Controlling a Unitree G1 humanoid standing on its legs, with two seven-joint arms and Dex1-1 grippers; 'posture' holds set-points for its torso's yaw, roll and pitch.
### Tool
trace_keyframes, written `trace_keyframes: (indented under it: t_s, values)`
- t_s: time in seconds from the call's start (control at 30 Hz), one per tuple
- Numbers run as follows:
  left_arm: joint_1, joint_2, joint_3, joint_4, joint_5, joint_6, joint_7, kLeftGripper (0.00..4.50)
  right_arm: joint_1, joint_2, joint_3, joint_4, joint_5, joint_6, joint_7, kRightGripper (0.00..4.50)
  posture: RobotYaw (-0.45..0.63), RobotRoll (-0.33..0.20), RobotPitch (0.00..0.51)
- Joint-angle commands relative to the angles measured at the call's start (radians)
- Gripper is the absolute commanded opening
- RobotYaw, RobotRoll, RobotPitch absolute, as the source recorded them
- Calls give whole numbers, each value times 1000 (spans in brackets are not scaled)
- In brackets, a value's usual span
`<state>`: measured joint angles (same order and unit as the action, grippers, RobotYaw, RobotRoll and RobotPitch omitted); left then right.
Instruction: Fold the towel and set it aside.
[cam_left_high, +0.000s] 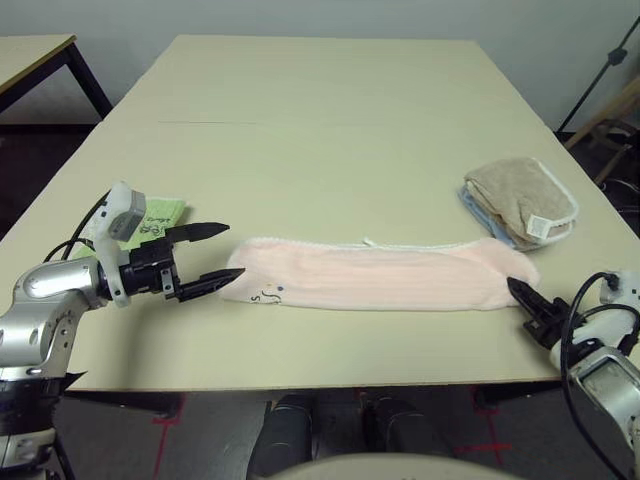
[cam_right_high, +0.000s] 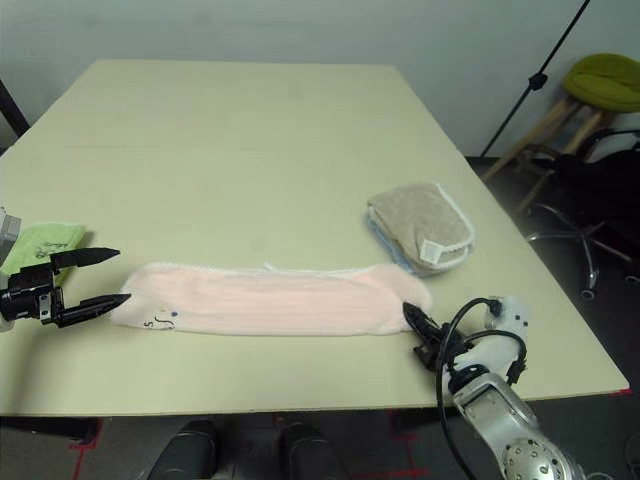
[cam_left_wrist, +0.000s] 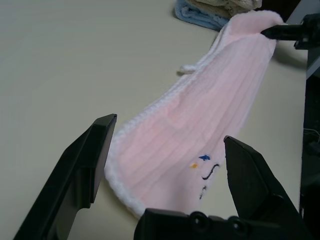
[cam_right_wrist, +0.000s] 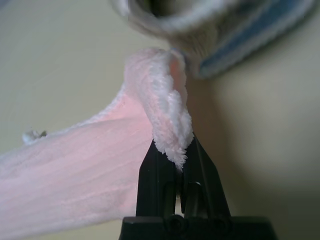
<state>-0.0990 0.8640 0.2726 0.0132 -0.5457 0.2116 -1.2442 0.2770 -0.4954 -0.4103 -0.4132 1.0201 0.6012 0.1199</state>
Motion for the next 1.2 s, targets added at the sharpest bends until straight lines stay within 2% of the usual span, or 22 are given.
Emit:
trace_keyframes:
  t_s: [0.03, 0.13, 0.37, 0.83, 0.93, 1.1, 1.2]
  values:
    - [-13, -6, -20, 25, 21, -16, -9, 4500, -39, -95, 92, -94, -89, 34, 97, 36, 51, 0, 116]
    - [-19, -13, -26, 26, 22, -17, -6, 4500, -112, -135, 194, -155, -91, 111, 114, 36, 54, 0, 118]
    - [22, -22, -14, -7, 18, -10, 11, 4500, -211, -119, 367, -190, -86, 285, 95, 36, 86, 0, 121]
    - [67, -42, -11, -48, 11, -10, 50, 4500, -368, -53, 444, -164, -109, 445, 77, 36, 117, 0, 118]
    - [66, -51, -20, -55, 11, -3, 58, 4500, -398, -53, 452, -170, -83, 500, 82, 795, 112, 0, 113]
    - [41, -59, -37, -60, 9, 20, 67, 4500, -466, -109, 445, -200, -54, 572, 148, 2598, 102, 0, 109]
    - [12, -66, -49, -63, 8, 35, 75, 4500, -506, -162, 419, -218, 16, 613, 226, 3693, 91, 0, 105]
